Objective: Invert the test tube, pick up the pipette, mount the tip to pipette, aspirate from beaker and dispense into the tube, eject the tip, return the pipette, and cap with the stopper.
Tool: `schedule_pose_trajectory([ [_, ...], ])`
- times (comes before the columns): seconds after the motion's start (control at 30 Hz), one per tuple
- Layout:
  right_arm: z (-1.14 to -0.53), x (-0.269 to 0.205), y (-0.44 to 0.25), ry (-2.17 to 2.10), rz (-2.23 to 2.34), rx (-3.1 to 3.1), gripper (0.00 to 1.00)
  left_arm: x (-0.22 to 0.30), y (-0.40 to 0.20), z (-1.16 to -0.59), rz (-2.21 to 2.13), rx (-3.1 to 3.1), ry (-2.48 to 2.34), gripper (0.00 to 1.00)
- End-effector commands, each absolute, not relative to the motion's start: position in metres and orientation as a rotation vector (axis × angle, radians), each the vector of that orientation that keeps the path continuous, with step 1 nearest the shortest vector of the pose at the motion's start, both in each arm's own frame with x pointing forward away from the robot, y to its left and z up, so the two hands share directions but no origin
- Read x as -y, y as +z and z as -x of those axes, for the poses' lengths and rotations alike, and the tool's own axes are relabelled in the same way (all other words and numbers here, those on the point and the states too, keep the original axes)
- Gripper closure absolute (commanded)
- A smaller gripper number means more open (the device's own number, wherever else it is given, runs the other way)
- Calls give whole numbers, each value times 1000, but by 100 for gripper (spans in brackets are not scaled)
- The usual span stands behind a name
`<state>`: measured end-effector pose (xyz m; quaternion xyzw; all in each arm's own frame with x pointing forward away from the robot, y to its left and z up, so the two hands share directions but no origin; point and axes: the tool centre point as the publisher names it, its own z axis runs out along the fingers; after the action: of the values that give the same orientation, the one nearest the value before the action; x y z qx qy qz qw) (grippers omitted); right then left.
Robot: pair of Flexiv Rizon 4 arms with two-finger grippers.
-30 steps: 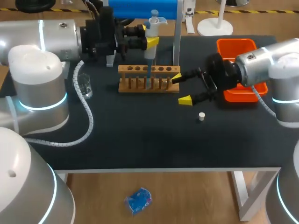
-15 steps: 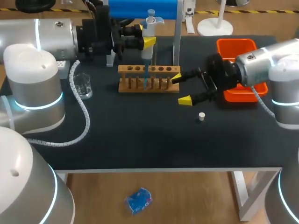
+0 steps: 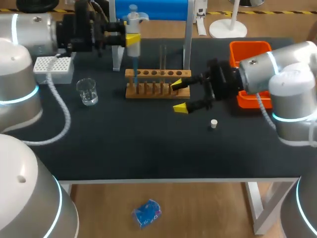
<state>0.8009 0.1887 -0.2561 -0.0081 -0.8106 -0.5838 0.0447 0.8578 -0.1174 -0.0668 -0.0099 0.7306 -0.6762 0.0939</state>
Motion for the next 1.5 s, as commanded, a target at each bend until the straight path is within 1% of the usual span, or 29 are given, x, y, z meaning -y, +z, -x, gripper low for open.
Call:
schedule_pose_trajectory([
  [0.03,-799,-222,-259,-1762,41,2494,0,61,-62,-851,30,-2181,-1964,100],
  [0.13,-795,-246,-263,-1710,-33,2519,0,37,-63,-855,98,-2162,-1938,100],
  [0.17,-795,-246,-263,-1710,-33,2519,0,33,-63,-856,133,-2151,-1915,100],
  [0.8,-796,-248,-270,-1718,-11,2505,0,33,-63,-856,133,-2151,-1915,100],
  [1.23,-816,-294,-300,-1673,83,2566,0,-11,-80,-892,145,-2160,-1940,100],
  [1.5,-827,-311,-312,-1623,130,2596,0,-28,-100,-912,176,-2127,-1946,100],
])
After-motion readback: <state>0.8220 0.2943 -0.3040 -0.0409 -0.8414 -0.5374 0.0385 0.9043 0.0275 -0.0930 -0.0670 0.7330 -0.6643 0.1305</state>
